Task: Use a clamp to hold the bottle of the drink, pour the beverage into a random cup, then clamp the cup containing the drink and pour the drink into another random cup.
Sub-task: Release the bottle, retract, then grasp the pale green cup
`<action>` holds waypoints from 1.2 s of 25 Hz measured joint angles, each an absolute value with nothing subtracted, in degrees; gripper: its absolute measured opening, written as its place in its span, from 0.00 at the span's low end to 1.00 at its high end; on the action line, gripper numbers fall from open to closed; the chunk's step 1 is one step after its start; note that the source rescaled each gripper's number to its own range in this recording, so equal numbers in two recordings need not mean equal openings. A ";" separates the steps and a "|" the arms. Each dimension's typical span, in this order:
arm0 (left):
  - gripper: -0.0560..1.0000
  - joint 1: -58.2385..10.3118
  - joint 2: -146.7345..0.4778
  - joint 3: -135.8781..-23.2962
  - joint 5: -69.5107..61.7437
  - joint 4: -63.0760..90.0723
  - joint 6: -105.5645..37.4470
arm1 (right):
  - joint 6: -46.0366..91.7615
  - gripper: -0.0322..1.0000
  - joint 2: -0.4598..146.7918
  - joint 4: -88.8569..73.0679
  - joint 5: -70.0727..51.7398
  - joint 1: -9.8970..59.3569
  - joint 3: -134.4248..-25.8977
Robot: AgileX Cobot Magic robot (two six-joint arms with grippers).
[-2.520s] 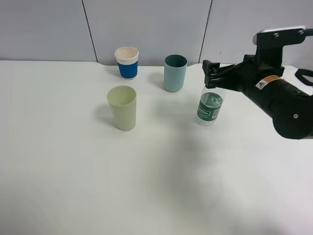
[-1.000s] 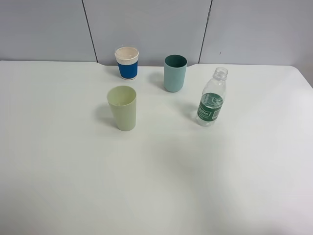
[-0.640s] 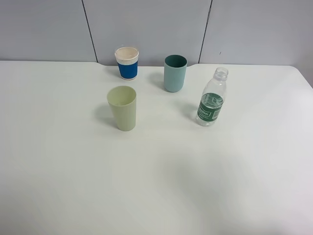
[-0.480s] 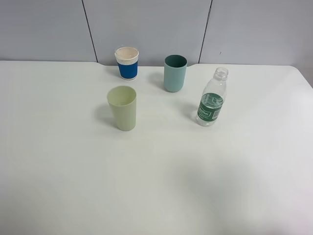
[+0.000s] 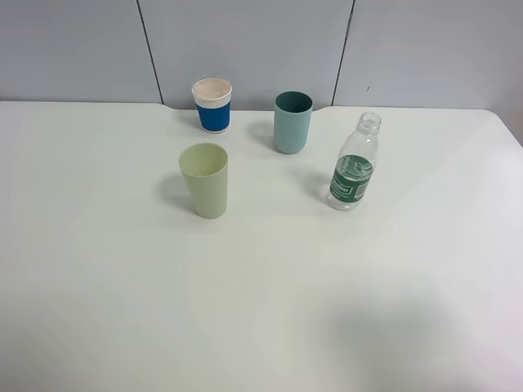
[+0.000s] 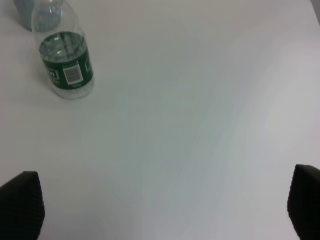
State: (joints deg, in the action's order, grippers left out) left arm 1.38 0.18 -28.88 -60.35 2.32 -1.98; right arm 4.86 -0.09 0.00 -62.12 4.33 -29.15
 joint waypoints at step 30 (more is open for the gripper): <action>1.00 1.38 0.18 -28.88 -60.35 2.32 -1.98 | 2.70 0.94 -0.09 0.00 -61.63 2.70 -28.73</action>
